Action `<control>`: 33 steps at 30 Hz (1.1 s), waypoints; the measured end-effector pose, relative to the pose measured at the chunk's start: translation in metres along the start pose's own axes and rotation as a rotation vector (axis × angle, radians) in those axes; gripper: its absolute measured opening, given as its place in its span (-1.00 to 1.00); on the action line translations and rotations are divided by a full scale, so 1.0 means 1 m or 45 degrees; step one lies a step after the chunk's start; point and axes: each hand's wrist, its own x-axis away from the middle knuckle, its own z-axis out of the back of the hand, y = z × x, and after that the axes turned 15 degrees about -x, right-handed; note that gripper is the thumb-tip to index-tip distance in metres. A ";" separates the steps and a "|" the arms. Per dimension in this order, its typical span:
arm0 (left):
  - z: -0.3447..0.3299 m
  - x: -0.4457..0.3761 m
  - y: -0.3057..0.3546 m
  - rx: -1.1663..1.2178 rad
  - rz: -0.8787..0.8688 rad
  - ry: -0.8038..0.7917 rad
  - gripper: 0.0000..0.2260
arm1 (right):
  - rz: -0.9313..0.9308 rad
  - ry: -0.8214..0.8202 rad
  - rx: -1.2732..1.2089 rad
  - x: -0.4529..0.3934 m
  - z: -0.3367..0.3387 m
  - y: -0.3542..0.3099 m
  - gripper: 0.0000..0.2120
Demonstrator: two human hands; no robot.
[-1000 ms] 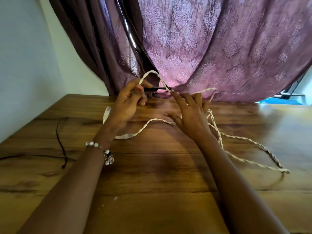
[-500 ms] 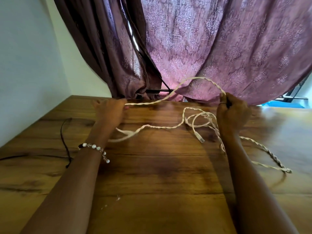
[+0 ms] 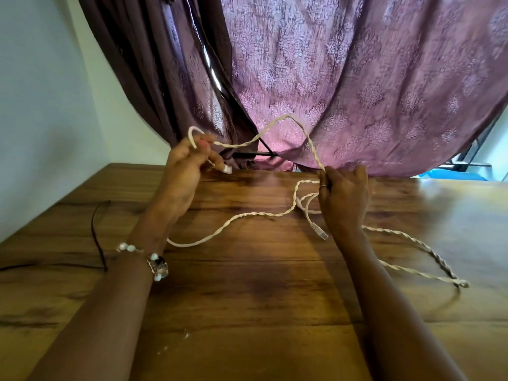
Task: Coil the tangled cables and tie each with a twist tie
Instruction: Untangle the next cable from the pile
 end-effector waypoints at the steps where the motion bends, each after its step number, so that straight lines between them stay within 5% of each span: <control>1: -0.006 0.003 0.000 -0.115 -0.082 -0.028 -0.83 | 0.044 0.052 0.009 -0.001 0.002 -0.004 -0.81; 5: -0.041 0.023 -0.012 -0.112 0.045 -0.303 -0.89 | 0.181 0.034 -0.510 -0.012 0.014 -0.024 -0.84; 9: -0.068 0.038 -0.031 -0.336 0.074 -0.511 -0.89 | -0.429 -0.470 -1.492 -0.013 0.019 -0.048 -0.86; 11: -0.078 0.043 -0.029 -0.153 0.189 -0.440 -0.84 | -0.441 -0.769 -1.608 -0.011 0.016 -0.046 -0.74; 15: -0.079 0.041 -0.028 0.130 0.336 -0.265 -0.71 | -0.277 -1.021 -1.536 -0.010 0.017 -0.044 -0.82; 24: -0.041 0.009 -0.028 0.632 0.583 0.106 -0.69 | -0.674 -0.810 -1.146 -0.020 0.025 0.011 -0.68; 27: -0.027 0.000 -0.032 0.814 0.630 0.206 -0.67 | -0.821 -1.165 -1.100 -0.013 0.027 0.032 -0.35; 29: -0.024 -0.001 -0.033 0.932 0.662 0.252 -0.67 | -0.718 -1.501 -0.796 -0.003 0.018 0.034 -0.23; 31: -0.020 -0.003 -0.032 1.055 0.662 0.301 -0.63 | -0.511 -1.623 -0.406 0.002 0.006 0.033 -0.18; 33: -0.014 -0.006 -0.031 1.175 0.637 0.325 -0.51 | -0.474 -1.631 -0.337 0.004 0.000 0.033 -0.19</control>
